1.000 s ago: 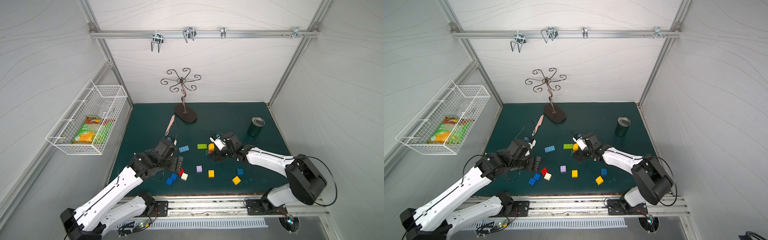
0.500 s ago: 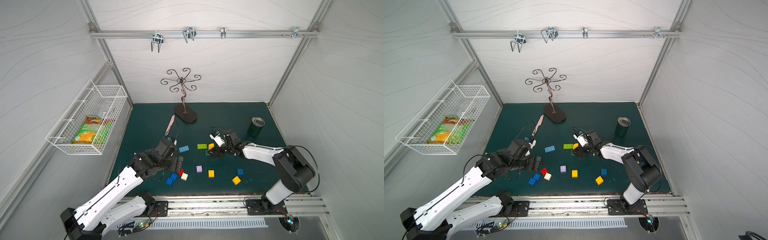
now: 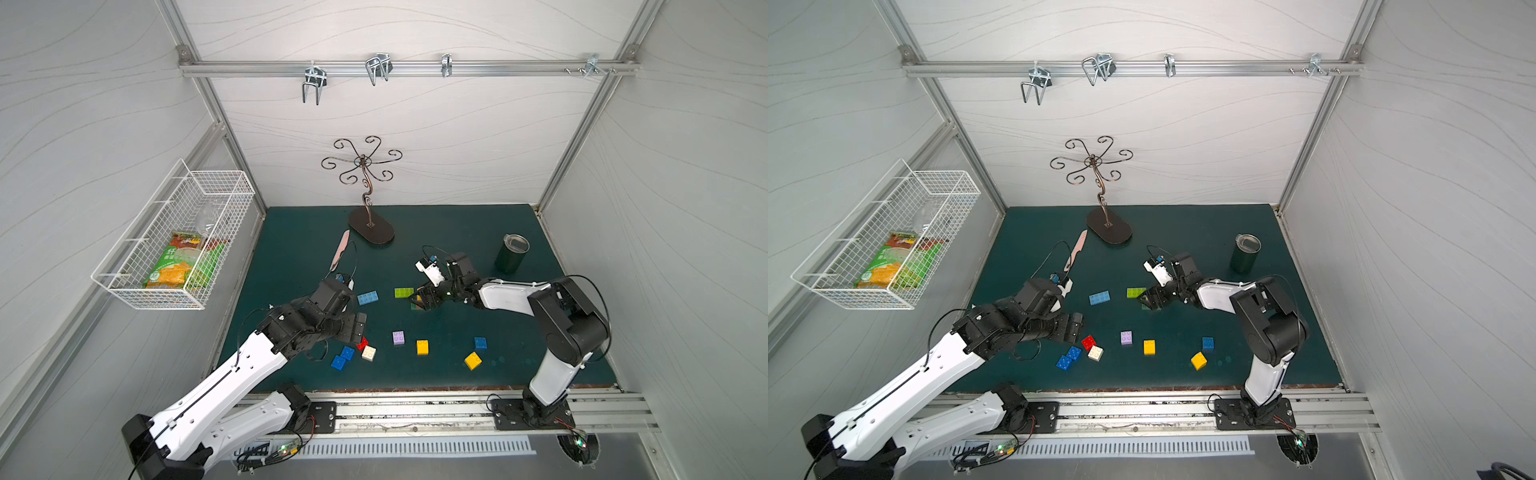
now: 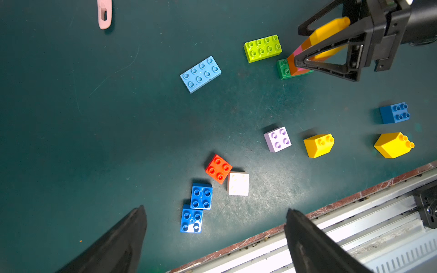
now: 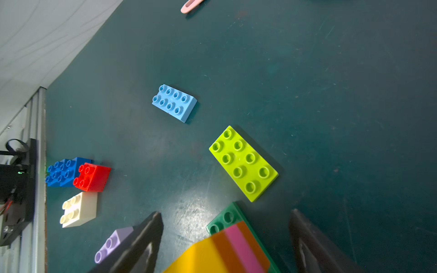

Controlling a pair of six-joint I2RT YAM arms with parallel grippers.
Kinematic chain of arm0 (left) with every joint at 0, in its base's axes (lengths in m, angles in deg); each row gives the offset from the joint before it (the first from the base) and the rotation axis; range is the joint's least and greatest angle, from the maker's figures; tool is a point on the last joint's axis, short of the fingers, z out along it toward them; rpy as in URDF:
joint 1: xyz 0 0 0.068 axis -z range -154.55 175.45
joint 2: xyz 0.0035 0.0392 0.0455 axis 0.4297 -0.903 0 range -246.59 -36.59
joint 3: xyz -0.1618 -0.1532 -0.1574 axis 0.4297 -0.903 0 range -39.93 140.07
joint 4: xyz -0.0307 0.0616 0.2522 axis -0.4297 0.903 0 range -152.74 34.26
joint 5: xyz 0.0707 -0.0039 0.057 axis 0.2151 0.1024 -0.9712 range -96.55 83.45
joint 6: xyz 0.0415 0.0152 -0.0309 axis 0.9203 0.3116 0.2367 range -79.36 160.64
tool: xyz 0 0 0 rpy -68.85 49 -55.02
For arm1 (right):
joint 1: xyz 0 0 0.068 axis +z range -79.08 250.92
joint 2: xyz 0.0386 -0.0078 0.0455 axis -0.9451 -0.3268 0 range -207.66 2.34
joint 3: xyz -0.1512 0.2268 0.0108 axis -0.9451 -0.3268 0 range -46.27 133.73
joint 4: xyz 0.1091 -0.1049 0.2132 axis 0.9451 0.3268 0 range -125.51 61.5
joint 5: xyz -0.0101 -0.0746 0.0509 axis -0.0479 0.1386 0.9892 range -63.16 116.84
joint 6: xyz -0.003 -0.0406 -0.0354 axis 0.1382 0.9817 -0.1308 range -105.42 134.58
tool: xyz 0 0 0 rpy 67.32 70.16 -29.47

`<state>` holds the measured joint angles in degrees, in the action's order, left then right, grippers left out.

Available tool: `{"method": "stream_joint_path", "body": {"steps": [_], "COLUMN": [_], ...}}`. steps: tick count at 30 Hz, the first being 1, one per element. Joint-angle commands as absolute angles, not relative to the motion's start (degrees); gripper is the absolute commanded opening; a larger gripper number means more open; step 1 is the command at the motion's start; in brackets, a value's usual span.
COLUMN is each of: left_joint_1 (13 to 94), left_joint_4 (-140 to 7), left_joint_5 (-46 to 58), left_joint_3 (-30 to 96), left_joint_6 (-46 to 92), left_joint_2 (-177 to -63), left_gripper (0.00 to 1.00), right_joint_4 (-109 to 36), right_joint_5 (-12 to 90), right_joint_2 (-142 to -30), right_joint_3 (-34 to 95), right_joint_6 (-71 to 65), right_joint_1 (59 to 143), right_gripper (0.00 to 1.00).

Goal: Assemble the number 1 with lego
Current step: Adjust the lego brick at the center of the board, then move the lego brick at the center of the board.

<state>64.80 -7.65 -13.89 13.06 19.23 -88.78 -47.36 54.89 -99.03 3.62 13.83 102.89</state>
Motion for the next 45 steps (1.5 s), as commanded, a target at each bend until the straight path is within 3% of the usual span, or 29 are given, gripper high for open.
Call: {"method": "stream_joint_path", "body": {"steps": [1, 21, 27, 35, 39, 45], "left_joint_1": [64.6, 64.6, 64.6, 64.6, 64.5, 64.6], "left_joint_4": [-9.0, -9.0, -9.0, -9.1, -9.1, -8.8], "left_joint_5": [-14.9, -14.9, -14.9, -14.7, -15.6, -18.0], "left_joint_3": [14.7, 14.7, 14.7, 14.9, 14.8, 14.7], "left_joint_6": [19.1, 19.1, 19.1, 19.1, 18.9, 18.3], "left_joint_2": [-88.4, -88.3, -88.4, -88.1, -86.8, -83.4], "left_gripper": [0.97, 0.97, 0.97, 0.97, 0.97, 0.97], "right_joint_4": [-51.5, -61.0, -49.0, -14.1, -0.5, 2.4], "right_joint_5": [58.8, 67.6, 59.2, 26.8, 25.7, 30.3], "right_joint_2": [-100.6, -110.3, -105.7, -98.5, -101.7, -107.4], "right_joint_3": [4.9, 8.4, 10.4, 24.4, 33.9, 39.9], "right_joint_6": [9.9, -3.9, -3.7, -3.3, -9.5, -15.3], "right_joint_1": [101.3, 93.7, 93.8, 104.6, 109.0, 114.3], "right_gripper": [0.84, 0.83, 0.87, 0.89, 0.88, 0.87]}}
